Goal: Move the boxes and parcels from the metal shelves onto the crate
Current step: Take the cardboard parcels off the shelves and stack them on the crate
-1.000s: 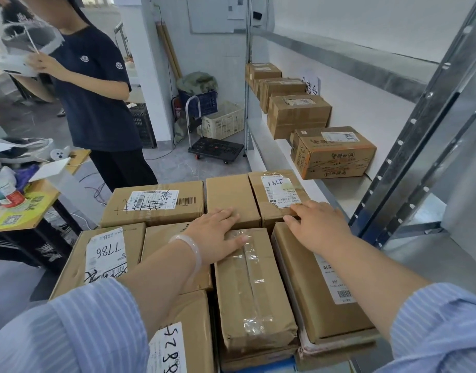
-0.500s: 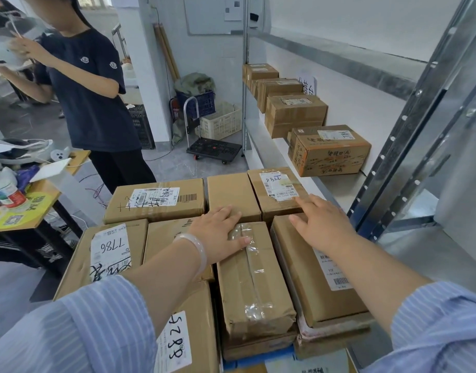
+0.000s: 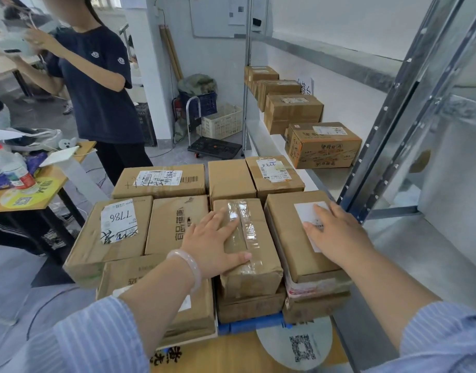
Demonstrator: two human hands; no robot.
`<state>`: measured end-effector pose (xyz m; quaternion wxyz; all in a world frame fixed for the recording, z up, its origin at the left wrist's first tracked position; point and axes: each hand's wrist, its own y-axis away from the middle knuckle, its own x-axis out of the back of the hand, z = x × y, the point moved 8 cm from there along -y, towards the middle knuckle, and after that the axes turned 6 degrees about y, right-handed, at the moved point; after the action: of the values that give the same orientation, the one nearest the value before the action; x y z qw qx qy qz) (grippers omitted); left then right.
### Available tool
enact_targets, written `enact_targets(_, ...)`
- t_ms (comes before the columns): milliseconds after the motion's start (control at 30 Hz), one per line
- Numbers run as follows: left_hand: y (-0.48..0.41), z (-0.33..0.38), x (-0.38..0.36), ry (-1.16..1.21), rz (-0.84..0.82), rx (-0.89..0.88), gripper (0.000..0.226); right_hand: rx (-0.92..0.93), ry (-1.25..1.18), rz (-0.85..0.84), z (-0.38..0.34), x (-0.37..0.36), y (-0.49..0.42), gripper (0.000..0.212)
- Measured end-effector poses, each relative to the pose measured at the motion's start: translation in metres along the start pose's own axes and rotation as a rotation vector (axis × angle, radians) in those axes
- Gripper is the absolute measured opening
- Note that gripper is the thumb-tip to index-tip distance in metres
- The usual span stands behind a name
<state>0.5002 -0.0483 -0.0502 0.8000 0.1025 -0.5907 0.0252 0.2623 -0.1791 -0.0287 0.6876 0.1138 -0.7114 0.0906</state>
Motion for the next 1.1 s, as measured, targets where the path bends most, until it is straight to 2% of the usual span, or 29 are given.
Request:
enact_targets(233,0.002,0.003,0.005,0.008,-0.023,0.042,0.087,-0.007,0.000,-0.027,-0.003,-0.002,-0.005,0.063)
enact_targets(367,0.011,0.011,0.009,0.018,0.022,0.036,0.082,0.008,-0.009,0.004,-0.002,0.002,0.003,0.066)
enact_targets(533,0.041,0.024,0.002,0.095,0.119,0.010,0.074,0.055,-0.049,0.172,-0.004,0.008,0.045,0.065)
enact_targets(700,0.078,0.045,-0.010,0.072,0.269,-0.090,0.071,0.098,-0.127,0.344,-0.003,-0.002,0.113,0.070)
enact_targets(867,0.117,0.070,-0.035,0.080,0.345,-0.197,0.072,0.136,-0.139,0.258,-0.001,-0.044,0.167,0.086)
enact_targets(1033,0.133,0.100,-0.083,0.078,0.286,-0.213,0.077,0.140,-0.111,0.150,0.024,-0.076,0.192,0.089)
enact_targets(1100,0.130,0.110,-0.099,0.102,0.272,-0.194,0.081,0.100,-0.203,0.116,0.041,-0.081,0.189,0.096)
